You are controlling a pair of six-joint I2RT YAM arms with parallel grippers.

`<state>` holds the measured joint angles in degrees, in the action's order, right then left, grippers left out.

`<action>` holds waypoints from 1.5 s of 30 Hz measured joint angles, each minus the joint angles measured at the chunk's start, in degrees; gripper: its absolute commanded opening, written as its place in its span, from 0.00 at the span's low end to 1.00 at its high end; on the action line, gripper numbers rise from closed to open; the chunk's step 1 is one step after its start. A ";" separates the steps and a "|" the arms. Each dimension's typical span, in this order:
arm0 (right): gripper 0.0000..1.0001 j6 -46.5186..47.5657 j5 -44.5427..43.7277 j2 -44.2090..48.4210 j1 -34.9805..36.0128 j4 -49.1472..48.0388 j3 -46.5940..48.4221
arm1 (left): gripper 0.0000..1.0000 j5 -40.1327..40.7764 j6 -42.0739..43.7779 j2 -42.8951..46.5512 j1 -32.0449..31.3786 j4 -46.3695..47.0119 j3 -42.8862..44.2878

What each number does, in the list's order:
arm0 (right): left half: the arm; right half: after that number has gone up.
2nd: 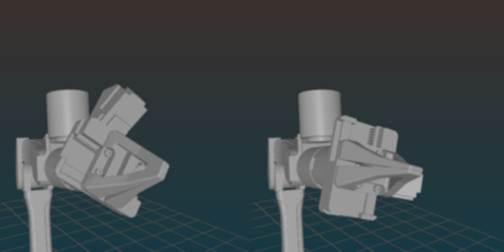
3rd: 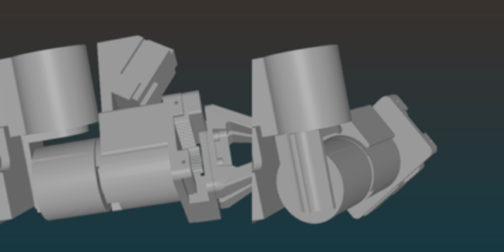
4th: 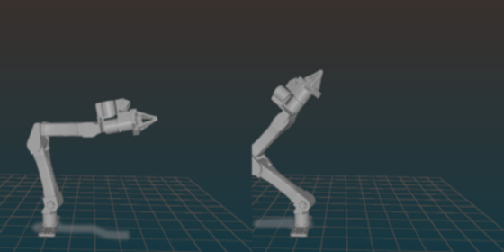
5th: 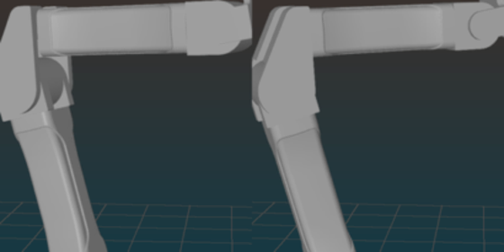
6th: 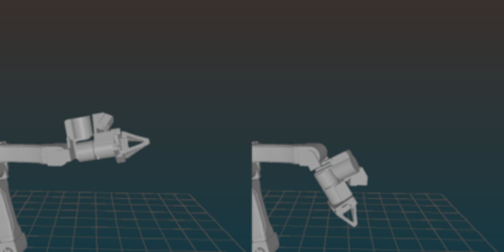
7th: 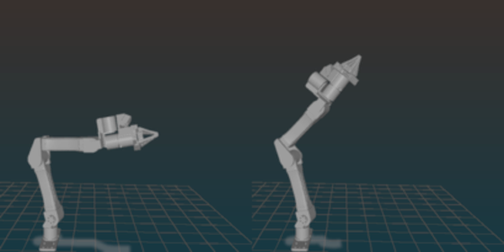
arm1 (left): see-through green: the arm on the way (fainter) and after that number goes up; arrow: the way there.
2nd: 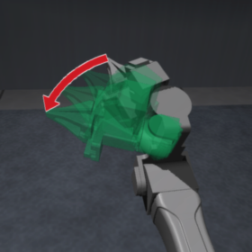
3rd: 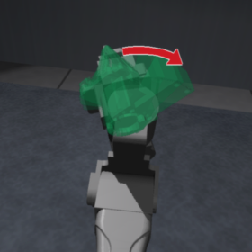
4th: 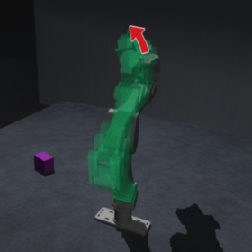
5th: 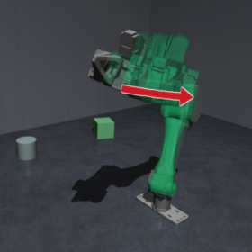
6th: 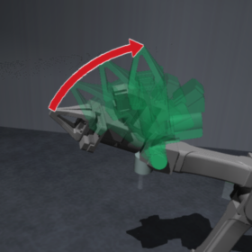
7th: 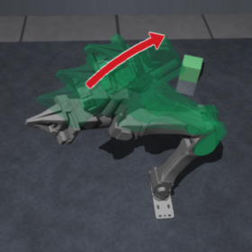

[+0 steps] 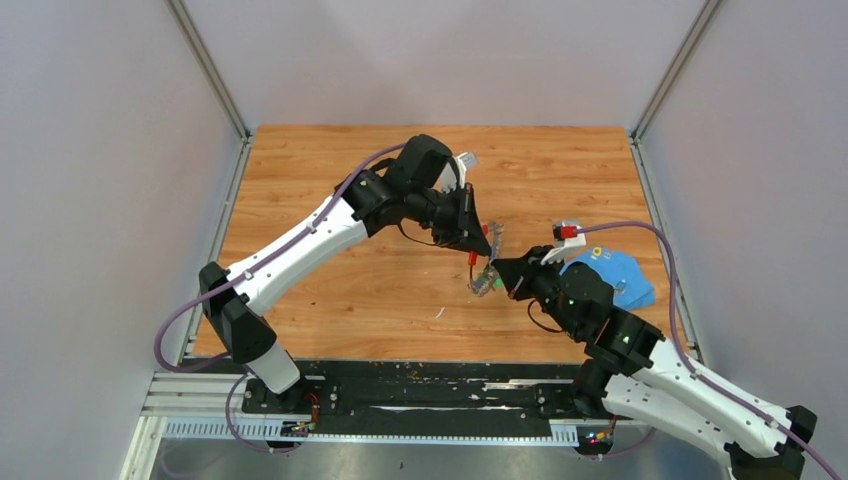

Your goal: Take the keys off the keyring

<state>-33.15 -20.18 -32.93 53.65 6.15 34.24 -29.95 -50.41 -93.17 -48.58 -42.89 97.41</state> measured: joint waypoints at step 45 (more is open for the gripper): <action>0.01 -43.01 -1.73 -4.72 0.24 -3.39 -5.40 | 0.00 32.76 23.80 3.56 -15.13 -6.19 -15.17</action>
<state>-76.16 -21.91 -37.65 53.89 2.76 28.84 2.81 -26.61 -89.60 -63.70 -49.08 82.24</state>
